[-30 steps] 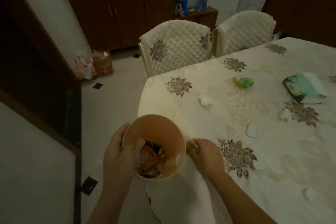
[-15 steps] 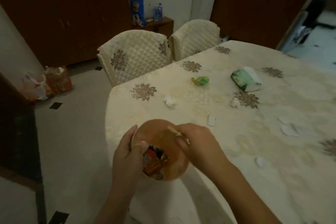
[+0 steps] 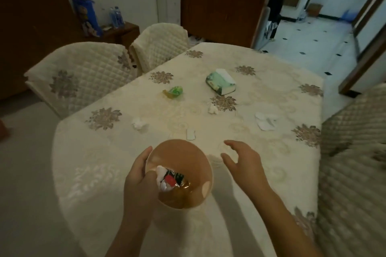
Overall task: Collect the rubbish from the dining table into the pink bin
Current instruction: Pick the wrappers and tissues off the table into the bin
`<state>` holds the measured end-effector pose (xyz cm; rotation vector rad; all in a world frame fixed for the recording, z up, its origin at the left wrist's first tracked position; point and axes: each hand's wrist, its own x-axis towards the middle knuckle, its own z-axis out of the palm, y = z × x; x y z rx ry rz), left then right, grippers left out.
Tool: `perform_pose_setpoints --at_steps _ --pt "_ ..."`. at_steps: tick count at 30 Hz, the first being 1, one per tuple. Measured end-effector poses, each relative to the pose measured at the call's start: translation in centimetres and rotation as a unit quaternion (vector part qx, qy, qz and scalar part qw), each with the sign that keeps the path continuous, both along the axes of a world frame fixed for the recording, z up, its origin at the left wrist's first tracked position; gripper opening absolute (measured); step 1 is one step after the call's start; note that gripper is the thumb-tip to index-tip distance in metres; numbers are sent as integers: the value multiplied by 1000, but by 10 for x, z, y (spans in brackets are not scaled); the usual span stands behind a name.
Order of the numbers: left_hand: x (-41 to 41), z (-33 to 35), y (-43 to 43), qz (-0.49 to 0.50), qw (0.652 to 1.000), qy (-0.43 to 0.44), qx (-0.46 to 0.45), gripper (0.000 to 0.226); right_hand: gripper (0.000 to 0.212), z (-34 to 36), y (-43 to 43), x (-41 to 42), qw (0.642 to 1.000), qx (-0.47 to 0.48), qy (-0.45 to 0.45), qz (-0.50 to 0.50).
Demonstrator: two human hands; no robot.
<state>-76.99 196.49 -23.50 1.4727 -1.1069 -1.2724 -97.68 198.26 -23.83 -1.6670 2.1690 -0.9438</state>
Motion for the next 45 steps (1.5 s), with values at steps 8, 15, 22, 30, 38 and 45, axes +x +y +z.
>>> perform_pose_setpoints --at_steps 8,15,22,30,38,45 --pt "-45 7 -18 9 1000 -25 -14 47 46 -101 -11 -73 975 220 20 -19" --pt "-64 7 -31 -5 1000 -25 -5 48 36 -104 -11 -75 989 137 61 -15" --pt "-80 9 -34 -16 1000 -9 -7 45 29 17 -27 -63 985 -151 -81 -1" --pt "-89 12 -31 -33 999 -1 -13 44 29 23 -45 -7 968 115 91 202" --pt "-106 10 -44 -43 999 -15 -7 49 34 25 -47 -61 993 -63 12 97" --pt "-143 8 -70 -57 998 -27 -20 48 56 -33 -77 -173 995 14 16 -101"
